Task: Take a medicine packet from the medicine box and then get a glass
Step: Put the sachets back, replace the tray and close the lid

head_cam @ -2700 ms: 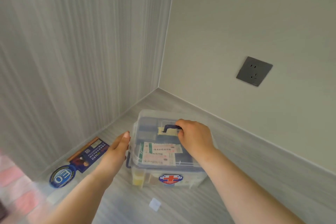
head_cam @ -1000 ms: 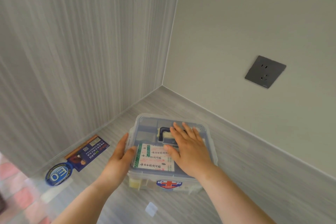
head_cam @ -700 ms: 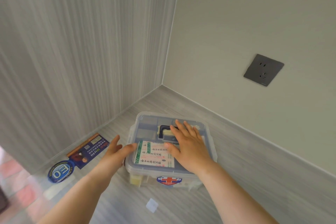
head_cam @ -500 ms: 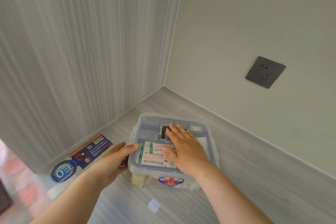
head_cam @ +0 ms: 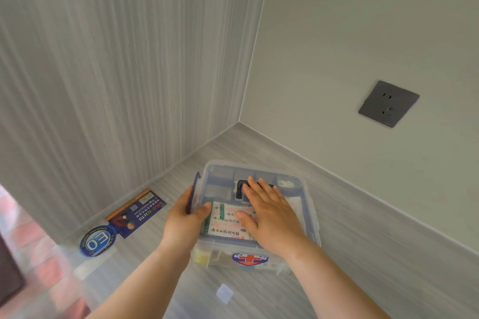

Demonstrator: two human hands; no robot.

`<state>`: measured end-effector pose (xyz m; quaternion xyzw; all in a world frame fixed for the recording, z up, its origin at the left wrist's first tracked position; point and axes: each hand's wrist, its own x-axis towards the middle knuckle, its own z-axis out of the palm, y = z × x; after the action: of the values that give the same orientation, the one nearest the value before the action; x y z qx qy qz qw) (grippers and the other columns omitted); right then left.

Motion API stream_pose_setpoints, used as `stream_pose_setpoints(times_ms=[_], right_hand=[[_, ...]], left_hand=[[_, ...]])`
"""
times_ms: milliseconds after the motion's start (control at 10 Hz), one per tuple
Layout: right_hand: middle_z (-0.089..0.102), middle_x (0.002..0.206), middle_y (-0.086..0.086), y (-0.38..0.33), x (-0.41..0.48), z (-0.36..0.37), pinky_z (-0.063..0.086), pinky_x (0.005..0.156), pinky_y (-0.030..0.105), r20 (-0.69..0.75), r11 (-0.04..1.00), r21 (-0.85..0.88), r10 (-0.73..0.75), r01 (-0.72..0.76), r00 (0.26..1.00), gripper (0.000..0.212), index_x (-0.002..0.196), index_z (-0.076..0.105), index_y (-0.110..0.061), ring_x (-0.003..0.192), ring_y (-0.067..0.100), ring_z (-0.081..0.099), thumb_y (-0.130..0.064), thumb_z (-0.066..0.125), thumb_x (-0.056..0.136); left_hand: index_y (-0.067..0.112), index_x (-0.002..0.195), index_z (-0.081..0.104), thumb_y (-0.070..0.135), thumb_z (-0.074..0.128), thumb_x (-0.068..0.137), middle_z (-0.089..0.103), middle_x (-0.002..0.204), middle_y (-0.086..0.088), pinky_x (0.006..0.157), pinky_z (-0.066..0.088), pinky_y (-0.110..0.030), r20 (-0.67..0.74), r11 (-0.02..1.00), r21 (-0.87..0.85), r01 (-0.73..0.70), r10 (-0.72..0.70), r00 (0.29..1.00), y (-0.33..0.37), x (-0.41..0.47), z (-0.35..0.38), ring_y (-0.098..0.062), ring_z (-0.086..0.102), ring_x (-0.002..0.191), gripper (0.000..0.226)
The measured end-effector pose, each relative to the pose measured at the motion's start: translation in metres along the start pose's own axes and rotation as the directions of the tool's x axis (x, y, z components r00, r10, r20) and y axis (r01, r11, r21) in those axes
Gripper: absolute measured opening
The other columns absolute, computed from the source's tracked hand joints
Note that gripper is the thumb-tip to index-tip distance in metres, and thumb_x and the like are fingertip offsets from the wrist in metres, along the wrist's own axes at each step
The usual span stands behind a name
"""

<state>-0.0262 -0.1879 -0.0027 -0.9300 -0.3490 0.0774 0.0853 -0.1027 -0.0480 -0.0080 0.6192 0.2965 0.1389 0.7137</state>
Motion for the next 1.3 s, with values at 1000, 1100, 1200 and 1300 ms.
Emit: stream_pose_setpoints(times_ms=[1000,1100,1200,1300], right_hand=[[0.065,0.095,0.022,0.054,-0.033,-0.014,0.046,0.071,0.033,0.003,0.219,0.931,0.795,-0.291,0.607,0.02,0.097,0.061,0.004,0.08,0.027,0.059,-0.001,0.061,0.078],[0.066,0.088,0.015,0.049,-0.033,-0.006,0.043,0.072,0.028,-0.061,0.249,0.941,0.793,-0.23,0.607,0.018,0.098,0.062,0.002,0.077,0.021,0.057,-0.001,0.059,0.08],[0.064,0.089,0.004,0.048,-0.033,-0.002,0.042,0.074,0.024,-0.098,0.276,0.939,0.784,-0.203,0.613,0.023,0.105,0.063,-0.002,0.081,0.017,0.058,-0.001,0.057,0.082],[0.064,0.093,0.0,0.044,-0.031,-0.001,0.04,0.074,0.02,-0.144,0.352,0.909,0.767,-0.223,0.625,0.026,0.108,0.063,-0.007,0.084,0.013,0.058,-0.002,0.053,0.085]], left_hand=[[0.024,0.14,0.005,0.052,0.022,0.089,0.002,0.154,0.005,0.115,-0.005,-0.033,0.52,0.094,0.823,-0.56,0.27,0.81,-0.002,-0.004,0.042,-0.009,-0.003,0.141,0.061],[0.025,0.14,0.005,0.053,0.021,0.089,0.002,0.154,0.005,0.115,-0.005,-0.033,0.524,0.093,0.821,-0.564,0.272,0.807,-0.003,-0.004,0.042,-0.01,-0.003,0.141,0.061],[0.024,0.14,0.004,0.059,0.008,0.084,0.001,0.155,0.005,0.115,-0.006,-0.033,0.525,0.079,0.824,-0.561,0.269,0.808,-0.004,-0.003,0.042,-0.01,-0.004,0.141,0.066],[0.024,0.14,0.003,0.063,-0.003,0.075,0.001,0.155,0.005,0.114,-0.007,-0.033,0.526,0.075,0.823,-0.562,0.271,0.806,-0.005,-0.003,0.042,-0.01,-0.004,0.141,0.076]])
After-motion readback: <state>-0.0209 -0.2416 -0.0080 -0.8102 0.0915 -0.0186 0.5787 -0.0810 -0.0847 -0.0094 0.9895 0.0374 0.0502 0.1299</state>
